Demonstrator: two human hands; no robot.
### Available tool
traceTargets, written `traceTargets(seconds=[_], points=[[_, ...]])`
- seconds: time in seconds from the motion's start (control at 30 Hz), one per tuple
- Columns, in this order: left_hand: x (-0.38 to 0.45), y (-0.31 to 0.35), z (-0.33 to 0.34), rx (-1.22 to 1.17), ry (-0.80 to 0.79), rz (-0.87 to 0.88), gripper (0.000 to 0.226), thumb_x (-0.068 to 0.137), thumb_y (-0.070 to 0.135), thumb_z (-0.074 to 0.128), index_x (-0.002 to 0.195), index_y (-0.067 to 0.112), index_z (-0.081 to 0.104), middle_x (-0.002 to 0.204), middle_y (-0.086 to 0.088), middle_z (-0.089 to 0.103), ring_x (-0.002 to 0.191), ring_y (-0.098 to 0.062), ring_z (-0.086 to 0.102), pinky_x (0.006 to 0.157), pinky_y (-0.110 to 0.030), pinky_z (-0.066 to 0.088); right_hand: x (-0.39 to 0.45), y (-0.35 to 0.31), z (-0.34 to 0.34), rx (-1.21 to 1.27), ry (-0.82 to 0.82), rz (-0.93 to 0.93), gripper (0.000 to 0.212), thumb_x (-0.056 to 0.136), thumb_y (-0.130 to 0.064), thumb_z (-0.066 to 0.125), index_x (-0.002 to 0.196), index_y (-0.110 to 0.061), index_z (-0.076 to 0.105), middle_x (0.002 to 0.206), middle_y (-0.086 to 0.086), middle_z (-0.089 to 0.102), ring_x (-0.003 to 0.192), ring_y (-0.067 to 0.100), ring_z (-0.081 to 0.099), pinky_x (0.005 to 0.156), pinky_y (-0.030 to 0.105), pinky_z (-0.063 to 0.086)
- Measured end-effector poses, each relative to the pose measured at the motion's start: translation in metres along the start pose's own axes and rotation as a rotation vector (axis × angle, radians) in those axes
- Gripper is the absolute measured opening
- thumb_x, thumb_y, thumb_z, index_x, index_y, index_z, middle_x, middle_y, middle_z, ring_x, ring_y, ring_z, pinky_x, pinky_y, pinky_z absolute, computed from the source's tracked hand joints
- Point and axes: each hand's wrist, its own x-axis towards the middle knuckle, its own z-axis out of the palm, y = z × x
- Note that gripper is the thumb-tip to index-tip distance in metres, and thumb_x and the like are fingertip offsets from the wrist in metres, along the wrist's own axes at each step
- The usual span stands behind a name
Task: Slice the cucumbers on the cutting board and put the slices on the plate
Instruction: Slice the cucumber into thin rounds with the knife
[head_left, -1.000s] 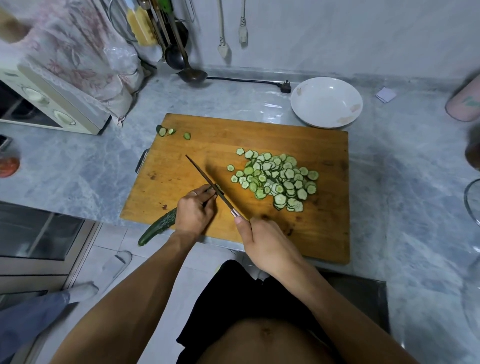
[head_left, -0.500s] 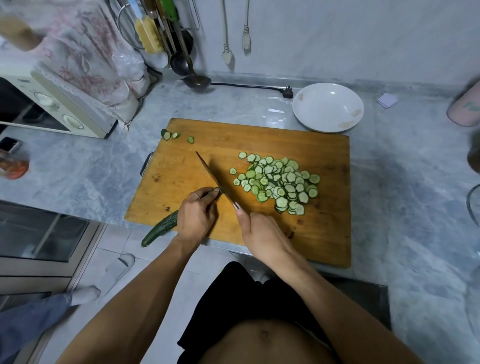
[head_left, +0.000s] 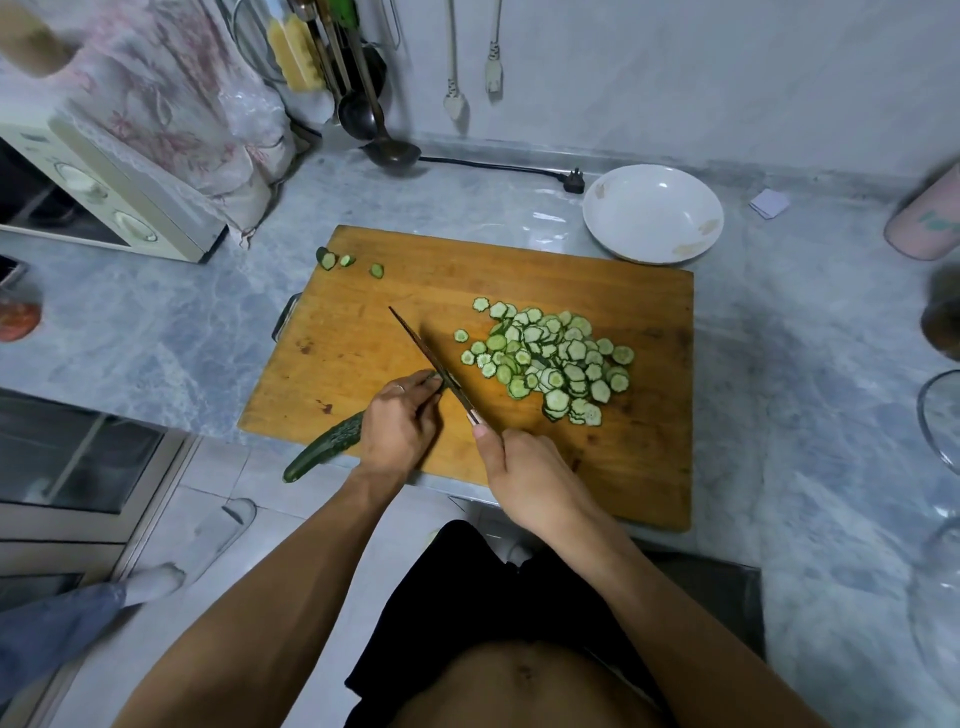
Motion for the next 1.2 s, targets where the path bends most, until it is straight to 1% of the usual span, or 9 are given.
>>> traceTargets(seconds=[0.17, 0.33, 0.47, 0.67, 0.83, 0.97, 1.03, 1.13, 1.2], points=[[-0.001, -0.002, 0.005, 0.008, 0.006, 0.021, 0.031, 0.078, 0.004, 0.063, 0.106, 0.008, 0.076, 0.114, -0.011, 0.072, 0.102, -0.031, 0.067, 0.083, -0.038, 0.056, 0.01, -0.005, 0.003, 0.039, -0.016, 0.052, 0.054, 0.103, -0.053, 0.02, 0.079, -0.014, 0.049, 0.085, 0.01, 0.055, 0.093, 0.034, 0.057, 0.071, 0.036, 0.039], [0.0, 0.001, 0.003, 0.01, -0.005, 0.013, 0.032, 0.078, -0.002, 0.067, 0.107, 0.007, 0.076, 0.114, -0.012, 0.071, 0.103, -0.031, 0.067, 0.084, -0.037, 0.054, 0.018, -0.015, 0.01, 0.071, 0.043, 0.023, 0.055, 0.104, -0.052, 0.023, 0.079, -0.012, 0.051, 0.086, 0.016, 0.064, 0.086, 0.036, 0.062, 0.067, 0.035, 0.041], [0.0, 0.002, 0.001, -0.029, 0.004, -0.029, 0.029, 0.082, 0.001, 0.068, 0.109, 0.01, 0.076, 0.115, -0.01, 0.071, 0.103, -0.028, 0.067, 0.087, -0.033, 0.053, 0.018, -0.007, 0.005, 0.067, 0.057, 0.041, 0.056, 0.104, -0.051, 0.021, 0.071, -0.015, 0.049, 0.074, 0.007, 0.057, 0.079, 0.033, 0.06, 0.065, 0.034, 0.041], [0.0, 0.0, -0.001, -0.03, 0.002, -0.029, 0.027, 0.084, 0.004, 0.07, 0.109, 0.011, 0.076, 0.116, -0.01, 0.071, 0.102, -0.028, 0.068, 0.088, -0.034, 0.056, 0.008, 0.008, -0.01, 0.084, 0.063, 0.051, 0.066, 0.104, -0.052, 0.019, 0.081, -0.007, 0.062, 0.074, 0.009, 0.062, 0.075, 0.028, 0.061, 0.071, 0.038, 0.05], [0.0, -0.005, -0.002, -0.012, -0.016, 0.02, 0.027, 0.084, 0.004, 0.069, 0.109, 0.01, 0.076, 0.119, -0.01, 0.07, 0.101, -0.027, 0.069, 0.089, -0.032, 0.054, -0.008, 0.006, -0.006, 0.065, 0.046, -0.006, 0.057, 0.103, -0.053, 0.022, 0.076, -0.013, 0.053, 0.079, 0.01, 0.061, 0.081, 0.03, 0.058, 0.069, 0.037, 0.044], [0.0, 0.0, -0.002, 0.001, -0.01, -0.006, 0.026, 0.084, 0.003, 0.07, 0.108, 0.008, 0.076, 0.117, -0.012, 0.07, 0.101, -0.03, 0.069, 0.089, -0.03, 0.051, -0.013, 0.002, -0.005, 0.047, 0.052, -0.029, 0.051, 0.103, -0.053, 0.023, 0.07, -0.02, 0.043, 0.076, 0.006, 0.055, 0.077, 0.029, 0.054, 0.066, 0.035, 0.038], [-0.001, 0.0, -0.001, 0.009, -0.016, 0.007, 0.026, 0.083, 0.002, 0.07, 0.107, 0.008, 0.076, 0.117, -0.013, 0.07, 0.102, -0.031, 0.068, 0.087, -0.032, 0.052, -0.015, 0.0, -0.006, 0.04, 0.052, -0.032, 0.051, 0.103, -0.053, 0.023, 0.073, -0.018, 0.045, 0.078, 0.007, 0.056, 0.08, 0.031, 0.056, 0.066, 0.035, 0.038], [0.001, -0.006, 0.0, 0.03, -0.049, 0.022, 0.027, 0.084, 0.006, 0.066, 0.109, 0.011, 0.076, 0.121, -0.008, 0.069, 0.105, -0.029, 0.066, 0.086, -0.029, 0.051, -0.02, -0.003, -0.006, 0.019, 0.029, -0.024, 0.053, 0.104, -0.052, 0.023, 0.085, -0.011, 0.052, 0.09, 0.013, 0.062, 0.089, 0.032, 0.057, 0.068, 0.035, 0.039], [0.0, -0.006, 0.0, 0.037, -0.044, 0.023, 0.027, 0.084, 0.006, 0.066, 0.109, 0.011, 0.076, 0.121, -0.008, 0.069, 0.104, -0.029, 0.066, 0.085, -0.029, 0.051, -0.021, -0.005, -0.008, 0.027, 0.02, -0.016, 0.052, 0.104, -0.051, 0.023, 0.086, -0.011, 0.051, 0.095, 0.015, 0.063, 0.093, 0.032, 0.058, 0.069, 0.034, 0.038]])
